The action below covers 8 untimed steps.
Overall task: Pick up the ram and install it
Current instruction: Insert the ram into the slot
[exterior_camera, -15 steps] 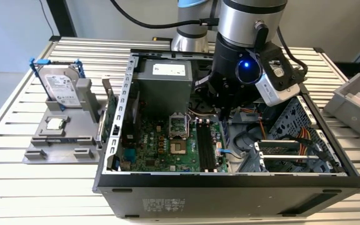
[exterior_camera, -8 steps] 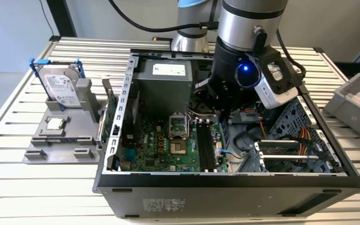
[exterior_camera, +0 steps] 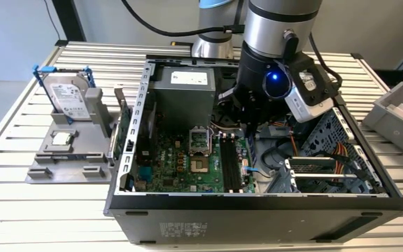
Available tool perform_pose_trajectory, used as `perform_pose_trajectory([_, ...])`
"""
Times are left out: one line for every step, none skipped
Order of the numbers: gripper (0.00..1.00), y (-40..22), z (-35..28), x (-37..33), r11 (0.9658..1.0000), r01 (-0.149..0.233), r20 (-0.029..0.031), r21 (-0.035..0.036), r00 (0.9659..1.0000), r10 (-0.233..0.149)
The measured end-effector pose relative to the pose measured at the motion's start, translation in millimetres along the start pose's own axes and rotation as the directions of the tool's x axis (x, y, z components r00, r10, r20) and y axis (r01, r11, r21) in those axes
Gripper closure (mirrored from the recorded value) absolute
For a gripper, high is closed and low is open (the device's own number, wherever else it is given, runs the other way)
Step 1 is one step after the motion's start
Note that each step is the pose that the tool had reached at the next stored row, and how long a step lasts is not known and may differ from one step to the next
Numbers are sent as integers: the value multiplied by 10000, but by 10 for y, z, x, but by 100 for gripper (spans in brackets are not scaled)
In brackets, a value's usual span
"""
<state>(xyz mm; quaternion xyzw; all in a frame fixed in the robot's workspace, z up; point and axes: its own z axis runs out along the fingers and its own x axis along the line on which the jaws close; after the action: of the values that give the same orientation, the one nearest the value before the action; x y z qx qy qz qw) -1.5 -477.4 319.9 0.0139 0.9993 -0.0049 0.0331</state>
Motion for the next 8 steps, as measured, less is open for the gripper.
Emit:
perform_pose_trajectory([100, 0, 16, 1, 10000, 0, -1, 3, 10000, 0])
perform_pose_trajectory([100, 0, 34, 2, 10000, 0, -1, 5, 10000, 0])
perform_pose_trajectory([100, 0, 52, 4, 10000, 0, -1, 4, 10000, 0])
perform_pose_trajectory([100, 0, 70, 5, 10000, -4, -7, 3, 10000, 4])
perform_pose_trajectory([100, 1, 88, 7, 10000, -8, -14, 5, 10000, 8])
perform_pose_trajectory([100, 4, 105, 8, 10000, -8, -29, 5, 10000, 8])
perform_pose_trajectory([100, 9, 117, 5, 10000, -6, -49, 10, 10000, 6])
perform_pose_trajectory([100, 16, 124, -7, 10000, -4, -84, 18, 10000, 4])
